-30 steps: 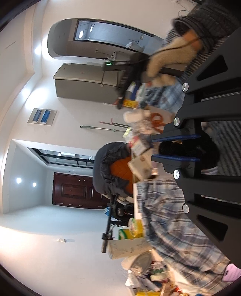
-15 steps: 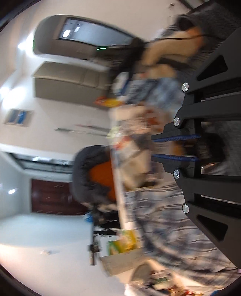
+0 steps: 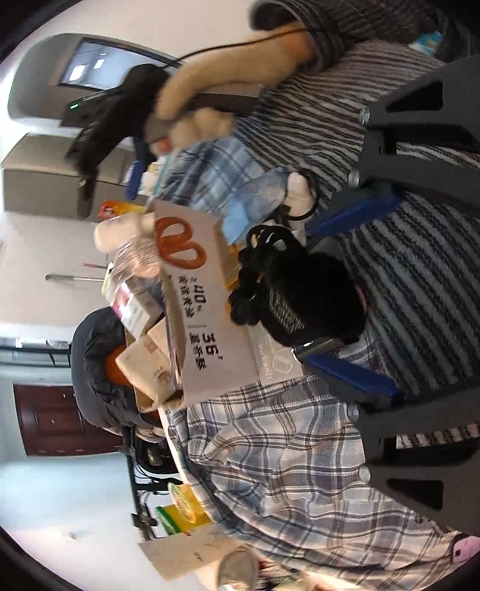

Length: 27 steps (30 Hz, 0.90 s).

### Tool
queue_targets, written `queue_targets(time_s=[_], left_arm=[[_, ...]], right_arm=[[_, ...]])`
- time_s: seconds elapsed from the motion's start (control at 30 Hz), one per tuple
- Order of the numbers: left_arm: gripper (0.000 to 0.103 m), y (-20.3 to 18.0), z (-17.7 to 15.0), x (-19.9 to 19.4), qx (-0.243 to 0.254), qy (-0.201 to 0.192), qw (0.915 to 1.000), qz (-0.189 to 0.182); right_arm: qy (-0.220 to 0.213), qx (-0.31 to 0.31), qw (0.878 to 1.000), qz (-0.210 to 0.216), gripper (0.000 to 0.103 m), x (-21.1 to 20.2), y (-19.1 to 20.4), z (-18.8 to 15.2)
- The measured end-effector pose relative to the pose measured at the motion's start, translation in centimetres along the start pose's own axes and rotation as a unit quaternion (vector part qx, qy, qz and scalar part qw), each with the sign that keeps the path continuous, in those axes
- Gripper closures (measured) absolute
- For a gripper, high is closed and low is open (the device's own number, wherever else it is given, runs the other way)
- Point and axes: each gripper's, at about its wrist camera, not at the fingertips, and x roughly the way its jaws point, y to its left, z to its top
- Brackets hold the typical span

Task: Organize objects
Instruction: 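Lower the white bottle into the cardboard box while the left drops the black cable in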

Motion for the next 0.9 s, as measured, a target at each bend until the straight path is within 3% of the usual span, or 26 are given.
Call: queue_targets(time_s=[0.03, 0.17, 0.37, 0.57, 0.67, 0.9], left_arm=[[0.063, -0.3, 0.0, 0.5, 0.008, 0.010, 0.9999, 0.006], [0.068, -0.4, -0.3, 1.3, 0.012, 0.022, 0.9994, 0.025], [0.068, 0.1, 1.2, -2.4, -0.002, -0.065, 0.9970, 0.043], [0.068, 1.0, 7.2, -4.8, -0.012, -0.121, 0.9908, 0.060], [0.068, 1.8, 10.2, -3.1, -0.018, -0.116, 0.9897, 0.082], [0.068, 3.6, 13.7, 4.5, -0.015, -0.048, 0.9930, 0.107]], right_arm=[[0.001, 0.003, 1.000, 0.002, 0.003, 0.1, -0.1, 0.0], [0.005, 0.009, 1.000, 0.004, 0.003, 0.3, -0.4, 0.0], [-0.001, 0.012, 1.000, 0.002, 0.003, 0.0, -0.4, 0.0], [0.004, 0.014, 1.000, 0.002, 0.003, 0.2, -0.5, 0.0], [0.002, 0.016, 1.000, 0.002, 0.003, 0.1, -0.5, 0.0], [0.005, 0.030, 0.999, 0.010, 0.004, 0.2, -0.9, 0.0]])
